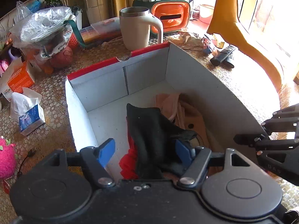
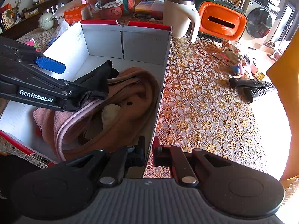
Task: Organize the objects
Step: 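Lower the black glove onto the pink bag and open the left gripper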
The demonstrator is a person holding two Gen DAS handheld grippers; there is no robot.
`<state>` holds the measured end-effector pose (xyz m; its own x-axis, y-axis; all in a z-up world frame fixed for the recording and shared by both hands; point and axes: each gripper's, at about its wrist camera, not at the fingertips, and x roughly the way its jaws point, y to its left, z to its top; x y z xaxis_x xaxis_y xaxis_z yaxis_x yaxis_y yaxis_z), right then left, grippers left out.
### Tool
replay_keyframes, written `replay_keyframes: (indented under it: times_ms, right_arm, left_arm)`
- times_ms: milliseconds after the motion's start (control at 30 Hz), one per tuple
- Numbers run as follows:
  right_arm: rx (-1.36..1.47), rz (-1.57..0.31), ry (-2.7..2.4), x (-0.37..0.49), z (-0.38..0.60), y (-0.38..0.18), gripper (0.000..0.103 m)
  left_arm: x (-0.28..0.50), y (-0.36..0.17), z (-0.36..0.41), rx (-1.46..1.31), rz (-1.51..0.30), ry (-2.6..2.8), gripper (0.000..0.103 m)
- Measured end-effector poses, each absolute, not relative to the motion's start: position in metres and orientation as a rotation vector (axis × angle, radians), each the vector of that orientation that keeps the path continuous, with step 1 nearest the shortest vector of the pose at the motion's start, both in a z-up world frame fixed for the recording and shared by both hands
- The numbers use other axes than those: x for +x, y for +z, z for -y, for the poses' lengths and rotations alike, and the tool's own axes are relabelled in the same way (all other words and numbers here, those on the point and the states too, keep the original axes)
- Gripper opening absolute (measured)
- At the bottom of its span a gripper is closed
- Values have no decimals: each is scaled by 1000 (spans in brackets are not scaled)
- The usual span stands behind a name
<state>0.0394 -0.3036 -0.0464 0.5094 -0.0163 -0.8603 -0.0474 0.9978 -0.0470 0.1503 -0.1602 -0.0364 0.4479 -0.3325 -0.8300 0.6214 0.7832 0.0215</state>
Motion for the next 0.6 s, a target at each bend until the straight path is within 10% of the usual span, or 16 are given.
replay_keyframes:
  times_ms: [600]
  right_arm:
    - [-81, -1035, -3, 36, 299, -43, 7]
  left_arm:
    - [112, 5, 110, 257, -792, -553, 86]
